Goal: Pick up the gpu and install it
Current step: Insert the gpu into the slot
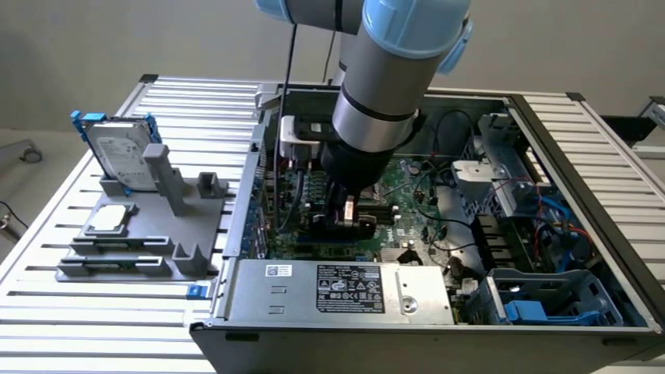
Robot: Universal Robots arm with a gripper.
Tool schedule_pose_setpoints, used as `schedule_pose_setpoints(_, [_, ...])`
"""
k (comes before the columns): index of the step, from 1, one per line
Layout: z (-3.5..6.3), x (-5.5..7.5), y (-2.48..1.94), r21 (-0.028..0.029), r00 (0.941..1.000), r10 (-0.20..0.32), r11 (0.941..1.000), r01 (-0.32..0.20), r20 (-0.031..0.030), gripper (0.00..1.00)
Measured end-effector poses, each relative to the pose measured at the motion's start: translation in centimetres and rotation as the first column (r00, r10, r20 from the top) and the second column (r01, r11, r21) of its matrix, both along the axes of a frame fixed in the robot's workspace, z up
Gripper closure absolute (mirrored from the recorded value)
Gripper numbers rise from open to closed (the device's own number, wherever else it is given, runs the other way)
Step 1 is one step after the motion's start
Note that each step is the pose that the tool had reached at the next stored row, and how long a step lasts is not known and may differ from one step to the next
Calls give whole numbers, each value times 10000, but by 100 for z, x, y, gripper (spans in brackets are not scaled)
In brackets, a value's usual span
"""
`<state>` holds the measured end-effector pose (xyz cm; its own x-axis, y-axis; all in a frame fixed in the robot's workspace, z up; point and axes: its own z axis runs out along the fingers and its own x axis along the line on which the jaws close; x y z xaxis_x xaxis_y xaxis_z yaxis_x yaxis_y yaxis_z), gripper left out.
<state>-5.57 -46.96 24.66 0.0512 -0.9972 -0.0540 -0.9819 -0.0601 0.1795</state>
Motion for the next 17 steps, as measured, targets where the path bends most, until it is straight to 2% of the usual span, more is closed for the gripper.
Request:
schedule_pose_setpoints(7, [-10, 0, 1, 3, 10000, -1, 10000, 1, -3, 72])
schedule_pose_setpoints(8, [-10, 0, 1, 4, 10000, -2, 10000, 2, -3, 66])
schedule_pose_setpoints(11, [5, 1, 1, 3, 10000, 1, 10000, -1, -8, 66])
schedule_pose_setpoints(17, [141, 0, 1, 2, 10000, 0, 10000, 0, -24, 66])
